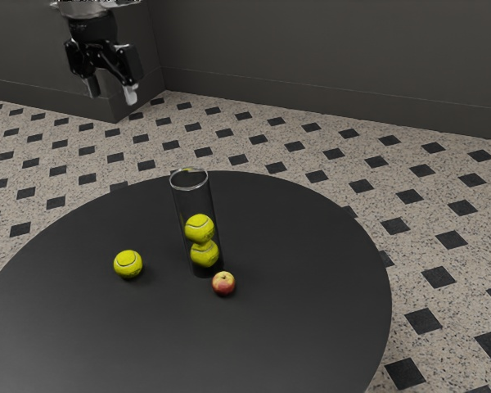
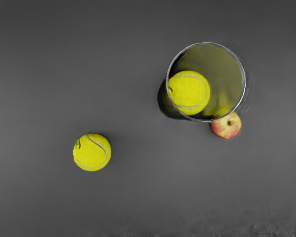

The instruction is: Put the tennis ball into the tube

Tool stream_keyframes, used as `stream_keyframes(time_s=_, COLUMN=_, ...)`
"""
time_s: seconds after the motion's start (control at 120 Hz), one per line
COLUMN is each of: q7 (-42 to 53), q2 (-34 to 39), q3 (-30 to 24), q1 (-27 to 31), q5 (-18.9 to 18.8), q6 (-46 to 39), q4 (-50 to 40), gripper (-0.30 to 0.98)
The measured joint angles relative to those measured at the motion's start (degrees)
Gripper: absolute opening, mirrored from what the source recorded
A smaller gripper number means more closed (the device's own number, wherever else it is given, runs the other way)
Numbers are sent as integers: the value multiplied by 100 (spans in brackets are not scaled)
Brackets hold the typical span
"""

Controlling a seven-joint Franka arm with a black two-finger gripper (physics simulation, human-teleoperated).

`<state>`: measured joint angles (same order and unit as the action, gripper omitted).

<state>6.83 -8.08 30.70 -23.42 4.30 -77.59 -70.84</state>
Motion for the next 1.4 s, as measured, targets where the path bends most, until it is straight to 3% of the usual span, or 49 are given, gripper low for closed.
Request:
stream_keyframes(time_s=0.05, q7=30, q2=104, q3=-510, q1=246, q5=-104, q6=12, q4=-134, gripper=67)
stream_keyframes(time_s=0.125, q7=78, q2=396, q3=-761, q1=355, q5=-201, q6=-40, q4=-715, gripper=67)
stream_keyframes(time_s=0.292, q7=127, q2=1269, q3=-800, q1=839, q5=-278, q6=-934, q4=-3320, gripper=67)
stream_keyframes(time_s=0.45, q7=142, q2=1223, q3=-700, q1=1525, q5=-260, q6=-1948, q4=-4566, gripper=67)
stream_keyframes(time_s=0.625, q7=169, q2=437, q3=-696, q1=1428, q5=-29, q6=-2951, q4=-4780, gripper=67)
stream_keyframes(time_s=1.05, q7=220, q2=490, q3=-769, q1=1157, q5=87, q6=-4297, q4=-5825, gripper=67)
stream_keyframes(time_s=1.4, q7=282, q2=-568, q3=-851, q1=1392, q5=296, q6=-4944, q4=-5028, gripper=67)
